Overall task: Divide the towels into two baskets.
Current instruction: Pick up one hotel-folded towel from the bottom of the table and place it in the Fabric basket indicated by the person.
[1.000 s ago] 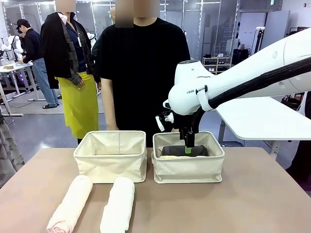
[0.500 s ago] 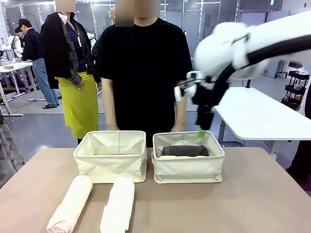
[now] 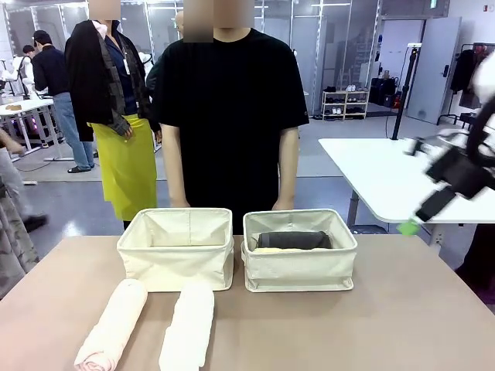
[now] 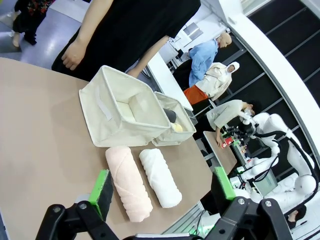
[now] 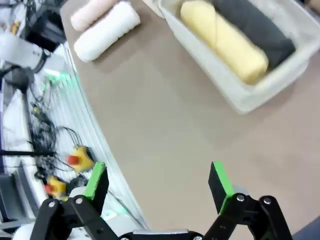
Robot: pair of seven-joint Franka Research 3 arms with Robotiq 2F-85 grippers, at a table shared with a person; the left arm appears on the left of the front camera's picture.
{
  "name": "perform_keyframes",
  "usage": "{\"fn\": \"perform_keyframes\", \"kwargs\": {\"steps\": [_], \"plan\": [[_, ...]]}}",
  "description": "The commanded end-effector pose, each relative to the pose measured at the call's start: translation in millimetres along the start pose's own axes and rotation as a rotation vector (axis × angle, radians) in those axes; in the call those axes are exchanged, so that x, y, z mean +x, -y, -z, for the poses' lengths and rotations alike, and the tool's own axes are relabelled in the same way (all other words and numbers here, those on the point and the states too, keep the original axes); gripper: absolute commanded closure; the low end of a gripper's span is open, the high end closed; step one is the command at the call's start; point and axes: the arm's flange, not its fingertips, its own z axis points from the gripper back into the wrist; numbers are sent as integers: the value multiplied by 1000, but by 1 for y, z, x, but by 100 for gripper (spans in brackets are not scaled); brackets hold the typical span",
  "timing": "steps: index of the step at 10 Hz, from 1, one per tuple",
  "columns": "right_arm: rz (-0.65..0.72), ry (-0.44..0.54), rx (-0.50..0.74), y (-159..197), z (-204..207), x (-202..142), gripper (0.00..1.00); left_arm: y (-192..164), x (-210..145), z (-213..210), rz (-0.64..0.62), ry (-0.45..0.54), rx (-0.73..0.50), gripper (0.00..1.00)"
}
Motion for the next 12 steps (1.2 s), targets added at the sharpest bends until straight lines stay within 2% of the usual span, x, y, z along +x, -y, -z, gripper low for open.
{"fn": "perform_keyframes", "kwargs": {"steps": [1,3,5,6,9,10,12], "plan": [[152,226,119,16,-26,-64,0,2,0,-3,7,6,-10,0],[255,445,159,31,-52,-153,0,2,0,-3,7,6,-10,0],[356,600,193,36,-55,-232,0,2,0,-3,7,6,-10,0],[384,646,222,34,-51,-255,0,2,0,-3,7,6,-10,0],[482,709,265,37,-35,-292,0,2,0,-3,7,6,-10,0],[470,662,227,31,-46,-288,0,2,0,-3,7,6,-10,0],[470,662,227,31,-46,-288,0,2,0,-3,7,6,-10,0]]}}
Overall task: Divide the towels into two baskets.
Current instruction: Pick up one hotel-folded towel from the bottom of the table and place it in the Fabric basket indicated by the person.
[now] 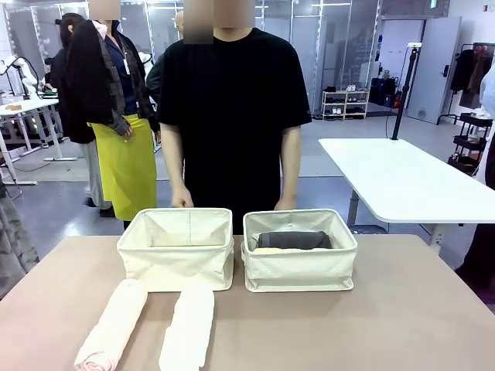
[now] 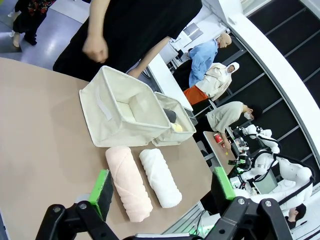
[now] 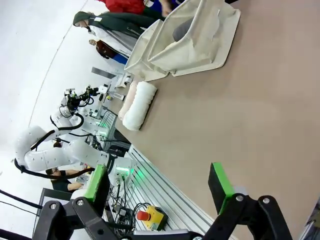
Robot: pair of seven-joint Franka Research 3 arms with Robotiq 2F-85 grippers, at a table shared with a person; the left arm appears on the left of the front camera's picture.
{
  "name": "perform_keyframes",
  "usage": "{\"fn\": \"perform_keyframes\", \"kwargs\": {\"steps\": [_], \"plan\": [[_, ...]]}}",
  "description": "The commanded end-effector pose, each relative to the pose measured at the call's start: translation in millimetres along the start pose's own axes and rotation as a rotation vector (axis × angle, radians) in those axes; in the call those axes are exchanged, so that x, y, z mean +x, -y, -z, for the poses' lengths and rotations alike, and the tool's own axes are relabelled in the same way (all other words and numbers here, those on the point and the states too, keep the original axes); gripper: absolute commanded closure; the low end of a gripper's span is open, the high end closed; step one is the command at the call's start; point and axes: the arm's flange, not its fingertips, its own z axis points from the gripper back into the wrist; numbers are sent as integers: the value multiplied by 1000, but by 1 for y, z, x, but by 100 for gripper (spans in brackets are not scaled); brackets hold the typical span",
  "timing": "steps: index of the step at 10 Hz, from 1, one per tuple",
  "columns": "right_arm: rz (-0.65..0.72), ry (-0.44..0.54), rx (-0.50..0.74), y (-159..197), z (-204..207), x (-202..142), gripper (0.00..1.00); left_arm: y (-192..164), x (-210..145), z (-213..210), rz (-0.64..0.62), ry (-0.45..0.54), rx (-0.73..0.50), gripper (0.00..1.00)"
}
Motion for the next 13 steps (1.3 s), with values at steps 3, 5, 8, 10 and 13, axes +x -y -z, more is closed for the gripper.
{"fn": "perform_keyframes", "kwargs": {"steps": [3,5,8,10,13], "plan": [[-18,1,-5,-6,-2,2,0,2,0,-3,7,6,-10,0],[-18,1,-5,-6,-2,2,0,2,0,-3,7,6,-10,0],[-18,1,-5,-6,-2,2,0,2,0,-3,7,6,-10,0],[-18,1,-5,-6,-2,2,0,2,0,-3,7,6,-10,0],[-18,1,-5,-6,-2,2,0,2,0,-3,7,6,-10,0]]}}
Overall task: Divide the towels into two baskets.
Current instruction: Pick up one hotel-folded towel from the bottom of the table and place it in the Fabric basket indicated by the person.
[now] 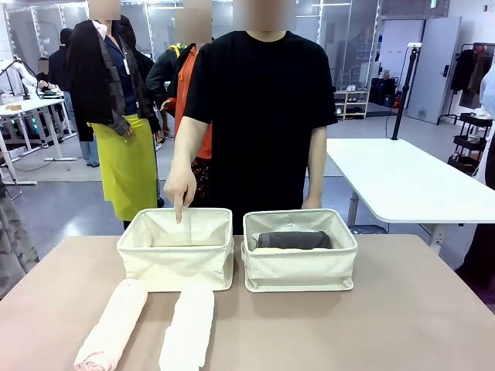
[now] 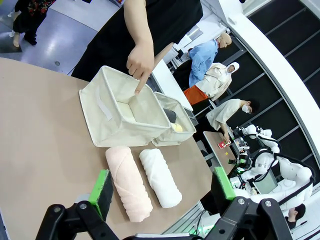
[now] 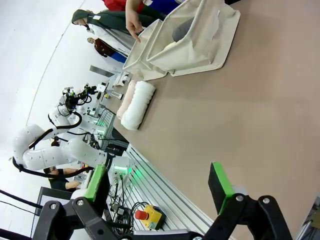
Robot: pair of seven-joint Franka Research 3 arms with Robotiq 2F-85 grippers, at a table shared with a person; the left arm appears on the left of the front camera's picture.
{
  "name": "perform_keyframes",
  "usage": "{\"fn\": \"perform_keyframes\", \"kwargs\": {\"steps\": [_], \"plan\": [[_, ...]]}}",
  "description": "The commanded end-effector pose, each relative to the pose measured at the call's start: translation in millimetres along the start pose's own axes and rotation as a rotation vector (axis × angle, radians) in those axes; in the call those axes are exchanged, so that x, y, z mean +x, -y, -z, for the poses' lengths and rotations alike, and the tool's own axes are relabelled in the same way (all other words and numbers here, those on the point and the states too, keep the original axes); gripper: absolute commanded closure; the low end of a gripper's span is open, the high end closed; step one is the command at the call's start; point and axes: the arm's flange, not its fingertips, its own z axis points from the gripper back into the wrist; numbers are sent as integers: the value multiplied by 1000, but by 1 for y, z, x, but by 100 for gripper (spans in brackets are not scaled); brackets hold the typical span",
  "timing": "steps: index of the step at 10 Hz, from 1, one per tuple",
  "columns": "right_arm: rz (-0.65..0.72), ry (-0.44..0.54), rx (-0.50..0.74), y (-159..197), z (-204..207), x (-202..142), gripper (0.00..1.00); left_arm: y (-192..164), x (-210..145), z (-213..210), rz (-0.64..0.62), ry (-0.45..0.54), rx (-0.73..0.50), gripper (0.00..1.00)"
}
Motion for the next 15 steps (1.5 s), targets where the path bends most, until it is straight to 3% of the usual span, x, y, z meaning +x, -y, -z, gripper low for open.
{"fn": "perform_keyframes", "kwargs": {"steps": [1,6,8,10,12,15], "plan": [[-11,5,3,-4,0,-2,0,2,0,-3,7,6,-10,0],[-11,5,3,-4,0,-2,0,0,0,0,0,0,0,0],[-11,5,3,-4,0,-2,0,17,-3,41,38,-129,24,0],[-11,5,3,-4,0,-2,0,39,-14,80,8,-289,180,0],[-11,5,3,-4,0,-2,0,58,-30,118,3,-425,255,0],[-11,5,3,-4,0,-2,0,75,-59,176,64,-629,429,0]]}}
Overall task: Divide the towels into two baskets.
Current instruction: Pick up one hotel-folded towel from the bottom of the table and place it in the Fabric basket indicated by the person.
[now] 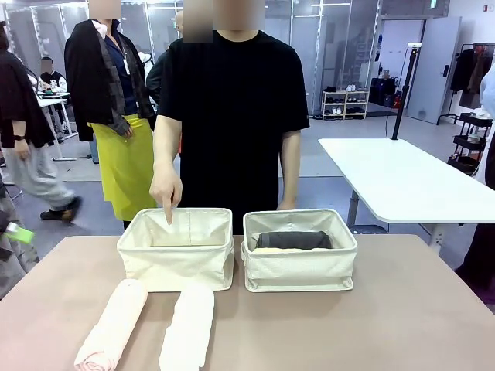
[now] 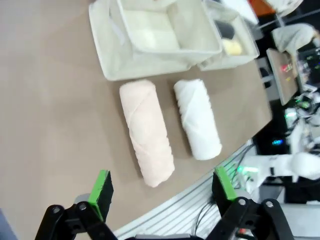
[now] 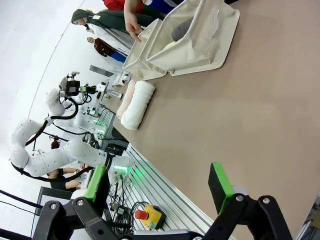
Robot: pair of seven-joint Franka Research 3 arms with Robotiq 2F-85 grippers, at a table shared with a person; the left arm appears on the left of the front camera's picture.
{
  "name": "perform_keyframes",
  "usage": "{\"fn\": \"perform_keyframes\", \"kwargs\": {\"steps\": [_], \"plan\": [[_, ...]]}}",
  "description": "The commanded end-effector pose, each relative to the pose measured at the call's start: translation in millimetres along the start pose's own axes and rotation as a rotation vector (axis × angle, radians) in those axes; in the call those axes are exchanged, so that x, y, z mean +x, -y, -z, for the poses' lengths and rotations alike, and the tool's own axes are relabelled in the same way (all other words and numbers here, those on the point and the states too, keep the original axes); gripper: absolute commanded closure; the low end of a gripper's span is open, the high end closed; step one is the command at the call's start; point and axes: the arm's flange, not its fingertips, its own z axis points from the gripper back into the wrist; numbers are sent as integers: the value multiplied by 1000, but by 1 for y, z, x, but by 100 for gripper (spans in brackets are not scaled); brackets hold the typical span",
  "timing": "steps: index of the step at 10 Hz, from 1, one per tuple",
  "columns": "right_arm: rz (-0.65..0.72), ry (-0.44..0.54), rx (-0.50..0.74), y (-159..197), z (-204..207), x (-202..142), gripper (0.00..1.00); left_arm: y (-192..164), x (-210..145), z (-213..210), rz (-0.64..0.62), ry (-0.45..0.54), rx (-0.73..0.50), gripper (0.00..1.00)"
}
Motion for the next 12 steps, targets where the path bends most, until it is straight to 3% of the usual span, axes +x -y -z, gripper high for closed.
{"fn": "perform_keyframes", "kwargs": {"steps": [1,8,12], "plan": [[-13,9,4,-4,-1,-2,0,28,-54,58,-6,-108,108,0],[-13,9,4,-4,-1,-2,0,42,-52,165,-6,-297,332,0],[-13,9,4,-4,-1,-2,0,39,-56,202,9,-316,456,0]]}}
